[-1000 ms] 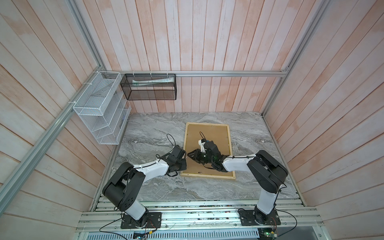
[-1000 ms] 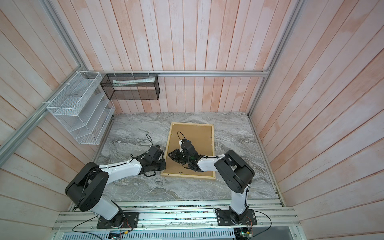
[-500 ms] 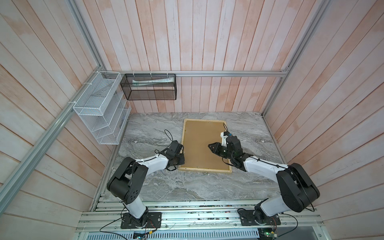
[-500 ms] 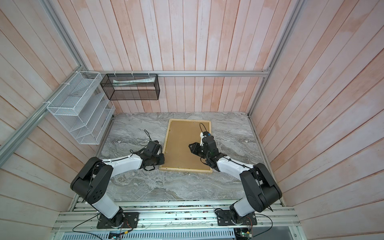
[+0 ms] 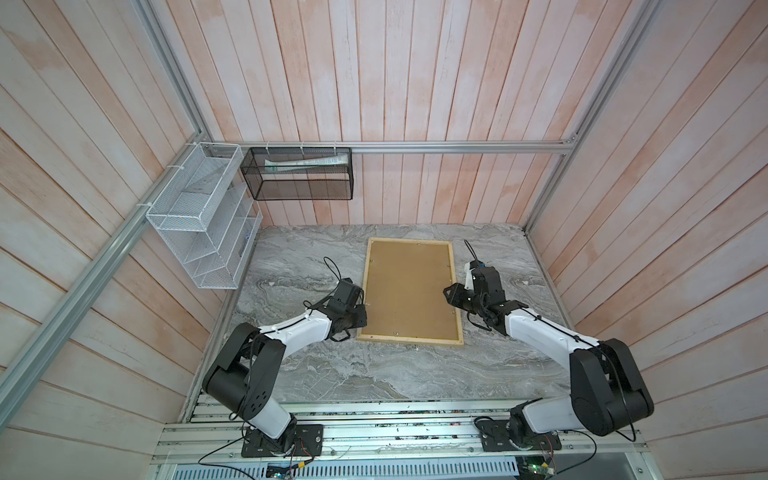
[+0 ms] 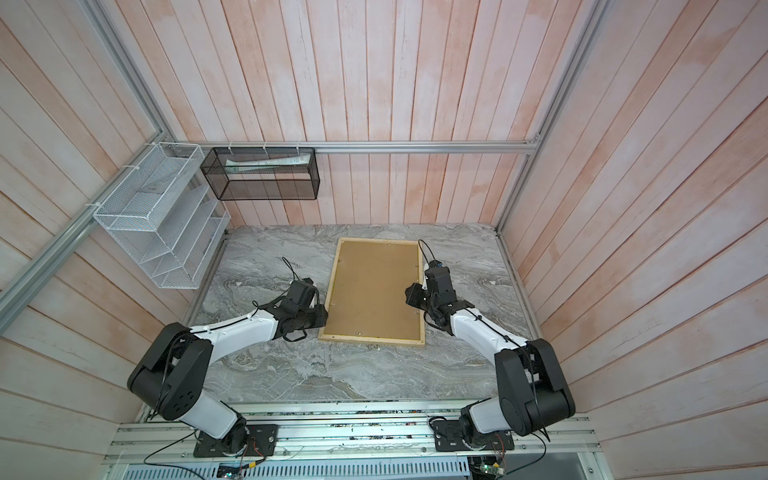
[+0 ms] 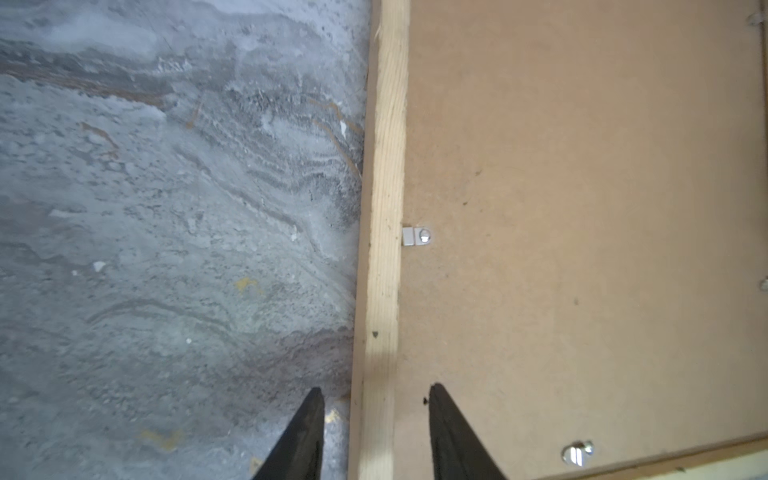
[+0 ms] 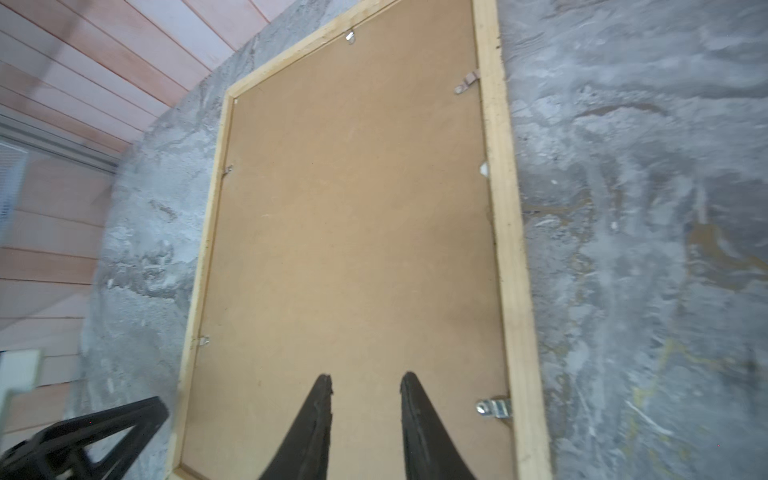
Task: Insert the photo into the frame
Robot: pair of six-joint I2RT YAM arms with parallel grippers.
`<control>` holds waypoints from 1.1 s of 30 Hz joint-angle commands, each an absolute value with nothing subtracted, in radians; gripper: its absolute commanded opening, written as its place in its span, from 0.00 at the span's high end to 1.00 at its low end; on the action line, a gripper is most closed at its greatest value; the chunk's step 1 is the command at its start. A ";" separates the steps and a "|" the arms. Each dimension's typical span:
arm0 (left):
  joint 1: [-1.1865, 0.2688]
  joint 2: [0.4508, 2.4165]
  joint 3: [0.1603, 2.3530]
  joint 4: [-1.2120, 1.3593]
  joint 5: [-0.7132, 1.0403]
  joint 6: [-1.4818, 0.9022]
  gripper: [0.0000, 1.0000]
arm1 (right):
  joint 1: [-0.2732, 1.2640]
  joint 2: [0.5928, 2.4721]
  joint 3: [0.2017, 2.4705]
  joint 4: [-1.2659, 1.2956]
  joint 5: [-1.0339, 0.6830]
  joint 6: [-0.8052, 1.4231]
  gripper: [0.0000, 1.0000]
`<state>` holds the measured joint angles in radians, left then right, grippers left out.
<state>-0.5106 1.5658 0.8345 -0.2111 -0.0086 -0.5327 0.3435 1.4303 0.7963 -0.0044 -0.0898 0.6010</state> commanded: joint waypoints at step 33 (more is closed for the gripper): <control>-0.582 1.378 0.681 -0.193 -0.097 -0.784 0.48 | 0.397 1.514 0.501 0.276 -0.338 0.910 0.66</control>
<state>-0.5556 1.4216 0.7200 -0.2256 -0.0547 -0.6895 0.3309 1.5249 0.5957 0.0990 -0.2317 0.7010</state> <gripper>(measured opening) 0.516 0.339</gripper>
